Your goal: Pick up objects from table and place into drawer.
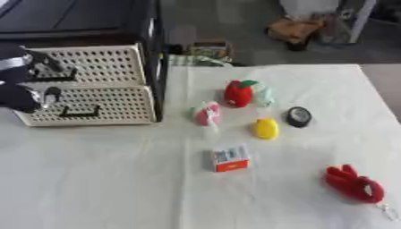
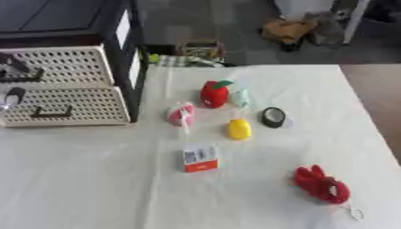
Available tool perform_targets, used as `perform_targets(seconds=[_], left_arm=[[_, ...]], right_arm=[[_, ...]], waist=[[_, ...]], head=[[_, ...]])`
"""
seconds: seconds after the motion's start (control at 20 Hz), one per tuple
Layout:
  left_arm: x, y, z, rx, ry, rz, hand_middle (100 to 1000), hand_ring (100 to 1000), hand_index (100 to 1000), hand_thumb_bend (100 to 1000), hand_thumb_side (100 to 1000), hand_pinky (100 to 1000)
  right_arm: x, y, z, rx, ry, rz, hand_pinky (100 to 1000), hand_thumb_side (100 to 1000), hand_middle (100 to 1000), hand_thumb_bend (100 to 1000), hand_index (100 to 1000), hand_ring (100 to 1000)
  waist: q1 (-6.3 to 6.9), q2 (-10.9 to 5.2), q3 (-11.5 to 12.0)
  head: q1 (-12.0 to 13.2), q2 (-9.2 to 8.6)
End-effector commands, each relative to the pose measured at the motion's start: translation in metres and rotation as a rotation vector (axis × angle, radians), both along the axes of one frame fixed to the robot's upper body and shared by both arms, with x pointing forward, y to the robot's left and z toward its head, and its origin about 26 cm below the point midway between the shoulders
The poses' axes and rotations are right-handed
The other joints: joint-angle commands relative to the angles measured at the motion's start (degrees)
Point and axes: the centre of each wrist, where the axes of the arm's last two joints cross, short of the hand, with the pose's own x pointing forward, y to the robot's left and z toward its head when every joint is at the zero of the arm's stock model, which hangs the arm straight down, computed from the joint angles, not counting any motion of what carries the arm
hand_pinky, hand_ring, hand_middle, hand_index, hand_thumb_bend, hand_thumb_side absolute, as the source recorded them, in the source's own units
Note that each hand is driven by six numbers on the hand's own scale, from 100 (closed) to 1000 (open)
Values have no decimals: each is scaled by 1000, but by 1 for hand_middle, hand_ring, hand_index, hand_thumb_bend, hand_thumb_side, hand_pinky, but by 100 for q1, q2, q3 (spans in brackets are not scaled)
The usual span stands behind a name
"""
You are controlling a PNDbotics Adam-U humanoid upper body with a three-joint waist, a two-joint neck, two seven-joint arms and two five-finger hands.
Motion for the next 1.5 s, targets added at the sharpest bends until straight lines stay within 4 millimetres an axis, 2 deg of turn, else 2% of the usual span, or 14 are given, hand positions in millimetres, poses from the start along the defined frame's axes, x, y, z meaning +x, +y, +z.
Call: perform_targets(seconds=[0.05, 0.45, 0.85, 1.5], left_arm=[[-3, 3, 8, 27, -6, 12, 100, 100, 883, 105, 408, 100], [-2, 5, 5, 64, 40, 11, 100, 100, 817, 135, 427, 100], [-6, 5, 6, 63, 41, 2, 100, 100, 821, 105, 408, 100], [-17, 1, 4, 74, 30, -13, 100, 100, 823, 105, 408, 100]], right_arm=[[-3, -2, 9, -13, -29, -3, 735, 701, 474, 100, 734, 513], [-3, -3, 8, -5, -31, -10, 735, 698, 475, 100, 734, 514], [-3, -3, 7, 0, -30, -10, 736, 698, 476, 100, 735, 516], [-4, -3, 6, 8, -27, -10, 737, 698, 478, 100, 736, 519]], waist=[[0, -96, -4], [2, -110, -9], [-15, -150, 20], [-54, -225, 74]], head=[[7, -49], [21, -25], [31, 1], [30, 37]])
